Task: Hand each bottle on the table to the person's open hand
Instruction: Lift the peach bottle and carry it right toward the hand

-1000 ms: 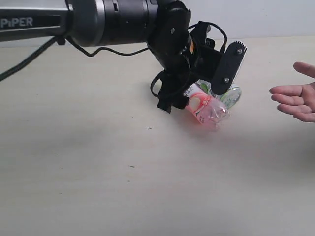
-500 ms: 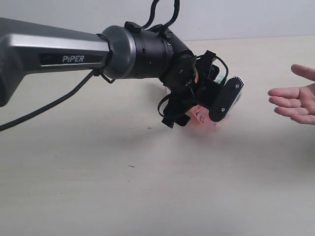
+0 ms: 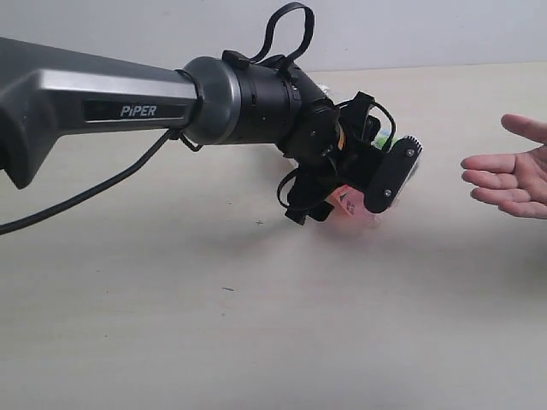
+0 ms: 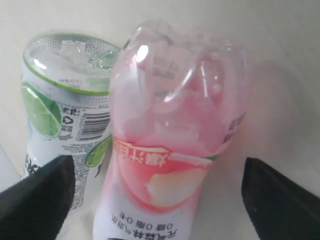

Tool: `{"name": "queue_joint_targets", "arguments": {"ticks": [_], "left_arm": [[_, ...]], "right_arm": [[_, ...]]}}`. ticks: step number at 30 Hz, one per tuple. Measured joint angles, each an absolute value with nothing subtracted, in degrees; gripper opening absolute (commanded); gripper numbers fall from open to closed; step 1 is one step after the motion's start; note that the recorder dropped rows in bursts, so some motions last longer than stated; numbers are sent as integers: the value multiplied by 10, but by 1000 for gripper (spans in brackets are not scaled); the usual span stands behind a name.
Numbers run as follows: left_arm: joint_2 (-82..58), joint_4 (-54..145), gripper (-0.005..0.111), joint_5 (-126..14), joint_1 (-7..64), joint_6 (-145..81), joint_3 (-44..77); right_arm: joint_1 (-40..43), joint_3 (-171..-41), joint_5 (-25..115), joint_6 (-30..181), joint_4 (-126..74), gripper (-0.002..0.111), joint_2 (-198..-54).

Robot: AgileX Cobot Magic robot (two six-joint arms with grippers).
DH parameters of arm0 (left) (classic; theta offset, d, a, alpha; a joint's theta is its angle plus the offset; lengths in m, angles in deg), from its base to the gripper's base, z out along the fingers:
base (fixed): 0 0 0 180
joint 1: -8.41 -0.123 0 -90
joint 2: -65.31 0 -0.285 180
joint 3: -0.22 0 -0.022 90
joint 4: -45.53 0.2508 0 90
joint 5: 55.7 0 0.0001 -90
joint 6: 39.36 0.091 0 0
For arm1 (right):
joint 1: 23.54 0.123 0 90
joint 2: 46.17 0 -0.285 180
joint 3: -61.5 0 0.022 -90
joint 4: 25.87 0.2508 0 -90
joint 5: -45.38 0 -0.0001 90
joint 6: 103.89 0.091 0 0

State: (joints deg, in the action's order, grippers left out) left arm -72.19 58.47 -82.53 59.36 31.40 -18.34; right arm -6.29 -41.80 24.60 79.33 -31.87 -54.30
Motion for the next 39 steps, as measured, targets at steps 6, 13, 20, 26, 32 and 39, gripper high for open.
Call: {"name": "queue_joint_targets", "arguments": {"ticks": [6,13,20,26,32,39], "left_arm": [[-739,585,82,-803,588,303,-183],[-742,587,50,-795,588,298,-183],[-742,587,33,-800,588,297,-185],[-740,591,2,-828,588,296,-189],[-720,592,0,-894,594,259,-189],[-648,592,0,-936,625,72,-187]], "right_arm": [[-63,-418,246,793,-319,0,-543],[-63,-418,246,793,-319,0,-543],[-63,-418,246,794,-319,0,-543],[-63,-418,246,794,-319,0,-543],[-63,-418,246,794,-319,0,-543],[-63,-418,246,794,-319,0,-543]]}}
